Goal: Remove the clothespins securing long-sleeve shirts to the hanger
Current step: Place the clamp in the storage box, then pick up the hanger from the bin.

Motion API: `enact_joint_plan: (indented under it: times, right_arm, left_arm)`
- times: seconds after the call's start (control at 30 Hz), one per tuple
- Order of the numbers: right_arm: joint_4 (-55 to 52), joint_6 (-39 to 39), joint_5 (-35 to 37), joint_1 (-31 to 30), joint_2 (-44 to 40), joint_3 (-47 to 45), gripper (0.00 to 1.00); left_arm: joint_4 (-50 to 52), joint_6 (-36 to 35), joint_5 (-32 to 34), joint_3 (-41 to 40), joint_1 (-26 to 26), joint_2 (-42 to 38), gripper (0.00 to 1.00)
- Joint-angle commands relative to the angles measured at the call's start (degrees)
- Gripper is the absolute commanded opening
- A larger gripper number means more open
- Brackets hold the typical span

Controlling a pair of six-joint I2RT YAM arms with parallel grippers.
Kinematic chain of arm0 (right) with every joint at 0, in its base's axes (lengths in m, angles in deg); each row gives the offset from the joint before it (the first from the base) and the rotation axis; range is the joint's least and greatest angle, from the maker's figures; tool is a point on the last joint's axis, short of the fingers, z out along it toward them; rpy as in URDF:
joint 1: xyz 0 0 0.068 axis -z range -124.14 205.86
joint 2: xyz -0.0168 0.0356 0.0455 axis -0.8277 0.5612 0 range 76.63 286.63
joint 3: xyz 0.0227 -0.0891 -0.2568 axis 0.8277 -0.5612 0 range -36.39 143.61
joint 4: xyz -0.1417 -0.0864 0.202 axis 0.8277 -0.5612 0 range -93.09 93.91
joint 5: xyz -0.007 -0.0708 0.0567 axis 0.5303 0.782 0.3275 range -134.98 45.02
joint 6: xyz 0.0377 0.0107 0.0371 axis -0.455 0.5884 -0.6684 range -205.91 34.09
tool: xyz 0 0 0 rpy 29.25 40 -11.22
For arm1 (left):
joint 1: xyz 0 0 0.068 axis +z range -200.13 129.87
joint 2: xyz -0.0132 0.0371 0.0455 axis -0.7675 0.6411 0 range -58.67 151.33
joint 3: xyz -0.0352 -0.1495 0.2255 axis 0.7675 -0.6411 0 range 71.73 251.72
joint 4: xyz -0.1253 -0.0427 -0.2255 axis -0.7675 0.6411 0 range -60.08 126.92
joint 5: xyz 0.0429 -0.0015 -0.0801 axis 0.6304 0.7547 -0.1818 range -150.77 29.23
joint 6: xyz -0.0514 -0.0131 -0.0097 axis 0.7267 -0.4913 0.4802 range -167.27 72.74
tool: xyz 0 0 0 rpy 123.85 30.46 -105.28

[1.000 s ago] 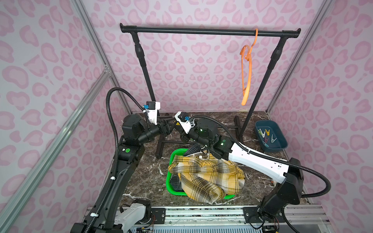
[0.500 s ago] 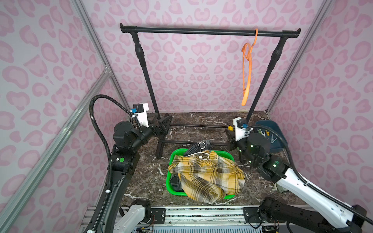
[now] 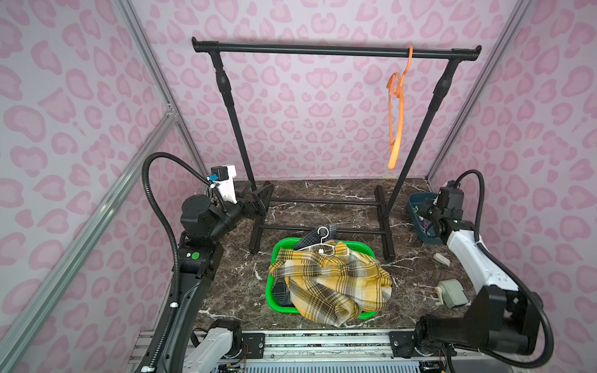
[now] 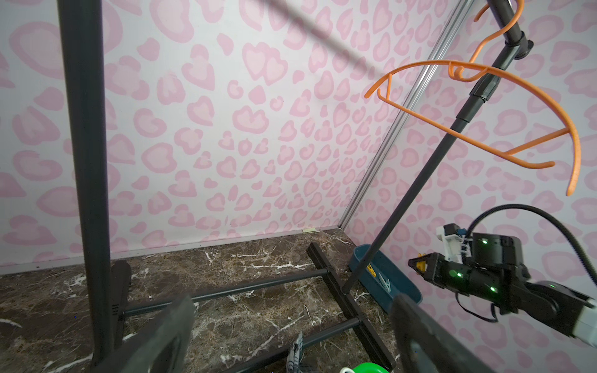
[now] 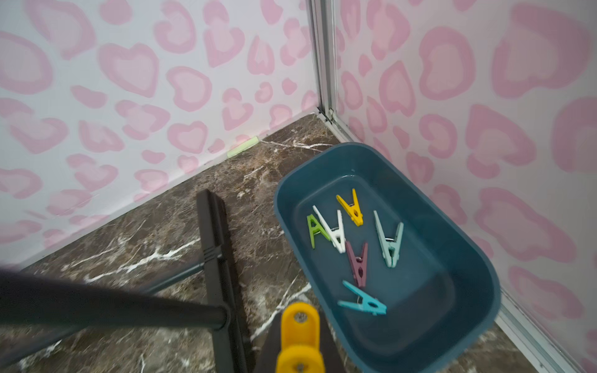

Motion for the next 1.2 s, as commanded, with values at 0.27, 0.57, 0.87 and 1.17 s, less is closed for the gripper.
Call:
enact_joint_plan:
  times: [0.27, 0.57, 0.87, 1.17]
  right_arm:
    - [-0.3, 1.31, 4.39, 5.16, 21.56, 12.32, 0.0]
    - [-2.96, 2.16, 5.43, 5.78, 21.91, 15.81, 0.9]
    - [-1.23, 0.16, -0.48, 2.17, -0.3, 6.1, 0.95]
    - [-6.34, -8.81, -17.22, -16.25, -29.88, -12.83, 0.92]
  left_arm:
    - [3.54, -3.17, 0.73, -1.02, 0.41, -2.56, 0.97]
    - [4.25, -3.92, 2.05, -1.37, 0.61, -2.78, 0.97]
    - [2.32, -2.07, 1.58, -2.6, 0.68, -1.79, 0.97]
    - [1.41, -0.61, 0.99, -2.85, 0.94, 0.07, 0.97]
